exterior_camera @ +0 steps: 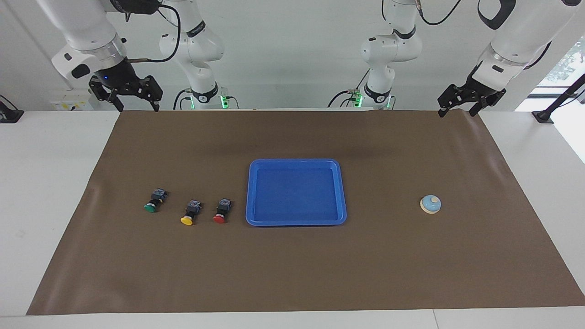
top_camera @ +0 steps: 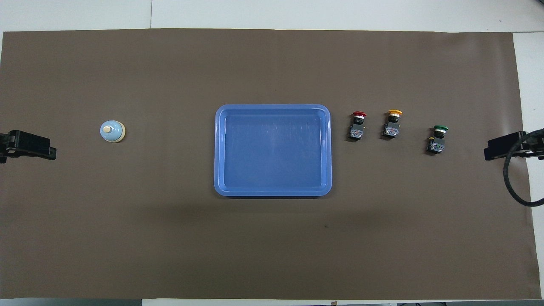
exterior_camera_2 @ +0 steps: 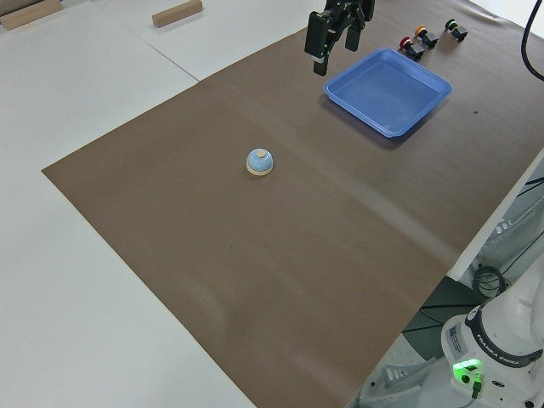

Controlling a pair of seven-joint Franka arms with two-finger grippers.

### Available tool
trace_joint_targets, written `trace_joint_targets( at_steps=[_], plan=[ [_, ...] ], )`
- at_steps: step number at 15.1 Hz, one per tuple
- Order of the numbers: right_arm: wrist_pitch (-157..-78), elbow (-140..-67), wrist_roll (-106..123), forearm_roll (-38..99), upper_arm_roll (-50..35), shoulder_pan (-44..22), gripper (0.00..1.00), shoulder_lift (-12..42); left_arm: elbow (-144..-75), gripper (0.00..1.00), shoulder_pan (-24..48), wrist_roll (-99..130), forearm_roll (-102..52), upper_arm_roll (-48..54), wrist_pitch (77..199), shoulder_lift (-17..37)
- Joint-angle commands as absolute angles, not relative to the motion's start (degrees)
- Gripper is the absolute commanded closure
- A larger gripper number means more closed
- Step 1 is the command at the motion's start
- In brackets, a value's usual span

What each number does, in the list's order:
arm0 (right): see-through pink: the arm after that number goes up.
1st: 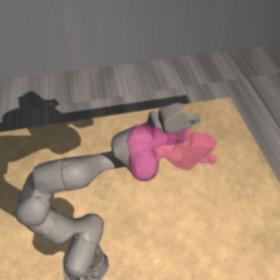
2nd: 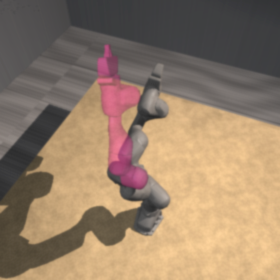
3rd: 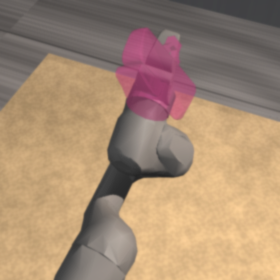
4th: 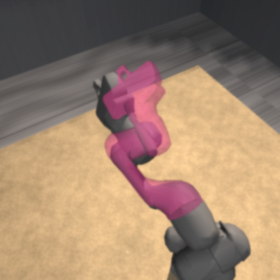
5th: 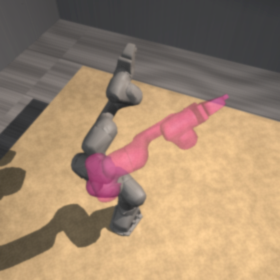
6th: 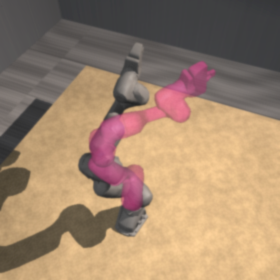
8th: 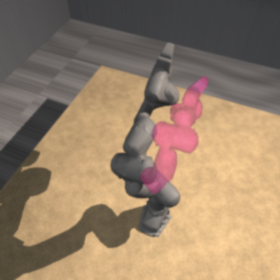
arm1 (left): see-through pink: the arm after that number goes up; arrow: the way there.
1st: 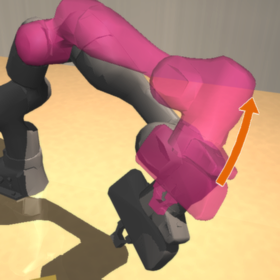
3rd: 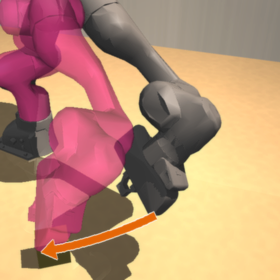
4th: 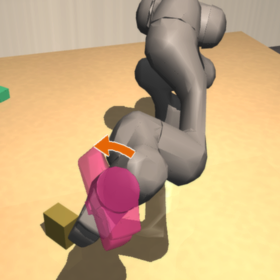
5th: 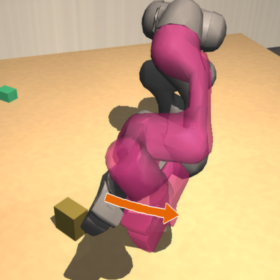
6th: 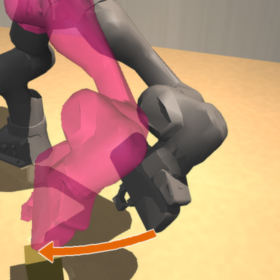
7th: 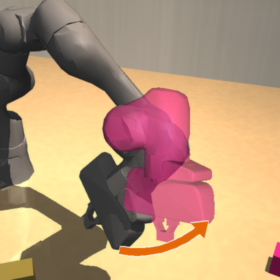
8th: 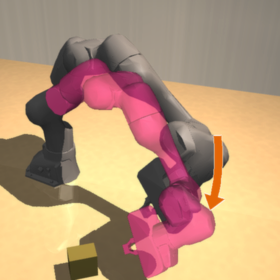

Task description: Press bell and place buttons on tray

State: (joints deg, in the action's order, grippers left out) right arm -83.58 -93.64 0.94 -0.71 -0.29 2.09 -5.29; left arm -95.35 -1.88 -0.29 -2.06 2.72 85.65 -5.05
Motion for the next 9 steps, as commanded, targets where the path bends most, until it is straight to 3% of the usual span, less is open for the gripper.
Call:
trace_joint_targets(
  at_steps=[1, 8, 9],
  plan=[
    [-82.6, -93.3, 2.3, 0.3, -0.8, 3.1, 0.0, -5.6, -95.4, 0.0, -1.7, 0.0, -2.6, 2.5, 85.9, -5.4],
    [-82.6, -93.3, 2.3, 0.3, -0.8, 3.1, 0.0, -5.6, -97.3, 0.0, -2.2, 0.3, -2.5, 2.3, 90.2, -6.1],
    [-82.6, -93.3, 2.3, 0.3, -0.8, 3.1, 0.0, -5.6, -98.1, 0.07, -2.5, 0.1, -2.5, 2.1, 91.4, -6.1]
  ],
)
